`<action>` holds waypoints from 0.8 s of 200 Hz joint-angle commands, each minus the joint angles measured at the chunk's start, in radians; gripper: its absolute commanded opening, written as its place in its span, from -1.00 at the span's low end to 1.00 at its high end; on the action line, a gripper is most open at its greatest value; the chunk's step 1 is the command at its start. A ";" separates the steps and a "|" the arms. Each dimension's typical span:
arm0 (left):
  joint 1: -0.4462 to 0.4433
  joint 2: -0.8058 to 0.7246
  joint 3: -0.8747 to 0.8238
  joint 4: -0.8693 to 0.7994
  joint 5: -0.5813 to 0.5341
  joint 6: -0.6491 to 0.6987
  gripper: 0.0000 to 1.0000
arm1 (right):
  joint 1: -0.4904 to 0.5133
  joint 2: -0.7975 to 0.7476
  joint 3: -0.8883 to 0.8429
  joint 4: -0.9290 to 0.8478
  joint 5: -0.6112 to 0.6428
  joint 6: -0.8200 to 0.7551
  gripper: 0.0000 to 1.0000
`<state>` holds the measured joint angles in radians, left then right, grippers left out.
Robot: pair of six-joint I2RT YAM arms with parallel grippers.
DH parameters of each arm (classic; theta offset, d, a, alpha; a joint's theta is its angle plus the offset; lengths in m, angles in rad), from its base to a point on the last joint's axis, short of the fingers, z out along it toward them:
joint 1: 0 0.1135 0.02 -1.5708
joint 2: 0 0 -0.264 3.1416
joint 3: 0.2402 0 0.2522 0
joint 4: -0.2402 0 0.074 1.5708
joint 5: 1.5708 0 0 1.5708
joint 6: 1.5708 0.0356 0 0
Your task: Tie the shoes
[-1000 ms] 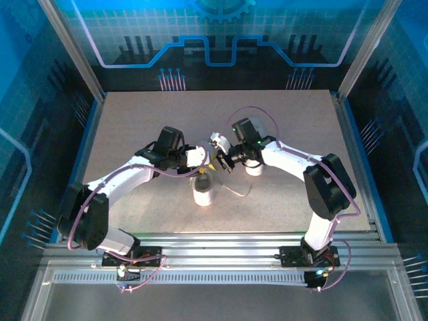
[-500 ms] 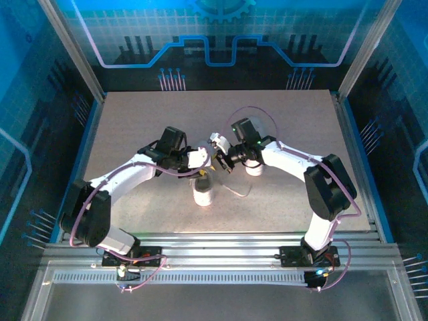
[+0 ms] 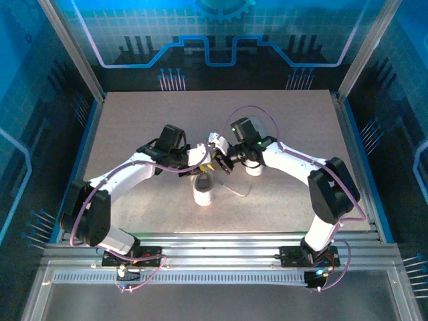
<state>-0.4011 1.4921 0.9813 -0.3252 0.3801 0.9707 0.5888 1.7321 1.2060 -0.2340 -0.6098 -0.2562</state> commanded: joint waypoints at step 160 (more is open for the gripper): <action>-0.021 0.008 0.014 -0.060 -0.022 0.062 -0.32 | 0.002 -0.011 0.006 -0.059 0.042 -0.046 -1.00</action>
<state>-0.4099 1.4918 0.9813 -0.3622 0.3717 1.0046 0.5888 1.7317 1.2060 -0.2554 -0.5632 -0.2783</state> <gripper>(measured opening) 0.371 0.040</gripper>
